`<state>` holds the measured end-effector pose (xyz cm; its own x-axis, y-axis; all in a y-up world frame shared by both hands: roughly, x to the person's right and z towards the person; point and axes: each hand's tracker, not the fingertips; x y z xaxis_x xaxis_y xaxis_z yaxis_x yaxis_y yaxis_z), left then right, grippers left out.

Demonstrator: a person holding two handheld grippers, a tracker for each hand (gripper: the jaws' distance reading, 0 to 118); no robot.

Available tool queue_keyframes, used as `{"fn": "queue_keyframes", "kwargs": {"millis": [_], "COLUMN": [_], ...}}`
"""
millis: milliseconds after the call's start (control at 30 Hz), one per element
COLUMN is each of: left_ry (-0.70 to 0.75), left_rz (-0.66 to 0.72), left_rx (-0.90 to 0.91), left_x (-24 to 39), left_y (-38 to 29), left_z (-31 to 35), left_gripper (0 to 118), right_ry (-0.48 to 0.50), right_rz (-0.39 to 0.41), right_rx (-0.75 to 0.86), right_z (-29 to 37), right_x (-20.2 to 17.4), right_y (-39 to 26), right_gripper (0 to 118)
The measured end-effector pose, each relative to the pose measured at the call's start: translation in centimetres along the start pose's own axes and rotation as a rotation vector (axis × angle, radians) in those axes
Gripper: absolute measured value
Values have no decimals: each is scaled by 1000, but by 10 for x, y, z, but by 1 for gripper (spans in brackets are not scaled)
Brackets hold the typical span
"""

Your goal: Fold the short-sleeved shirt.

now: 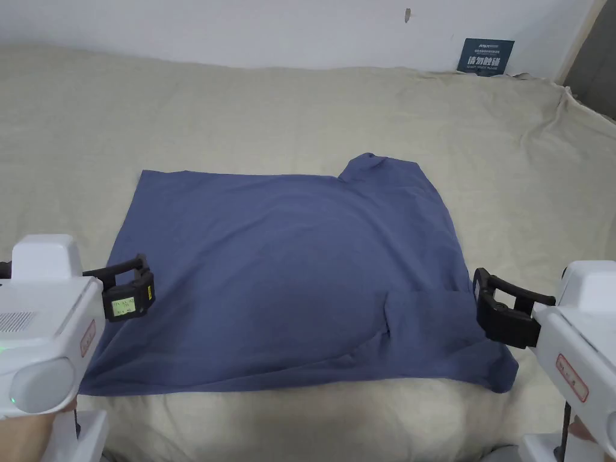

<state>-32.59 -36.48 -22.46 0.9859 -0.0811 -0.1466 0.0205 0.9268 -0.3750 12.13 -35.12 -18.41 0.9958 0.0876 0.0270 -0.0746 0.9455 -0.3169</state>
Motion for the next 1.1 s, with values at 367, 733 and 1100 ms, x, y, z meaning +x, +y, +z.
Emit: {"fn": "queue_keyframes", "kwargs": {"millis": [367,733,1100], "left_ry": [-50,-82,-81], "left_rz": [27,36,32], "left_rx": [48,81,73], "left_x": [6,12,10], "left_y": [-10,0,-2], "left_z": [13,22,25], "left_gripper": [2,0,0], "right_ry": [29,4,6], "right_rz": [-75,-106,-124], "right_rx": [21,42,39], "right_z": [16,21,21], "right_x": [-15,-20,-22], "right_y": [-8,-1,-1], "right_gripper": [24,0,0]}}
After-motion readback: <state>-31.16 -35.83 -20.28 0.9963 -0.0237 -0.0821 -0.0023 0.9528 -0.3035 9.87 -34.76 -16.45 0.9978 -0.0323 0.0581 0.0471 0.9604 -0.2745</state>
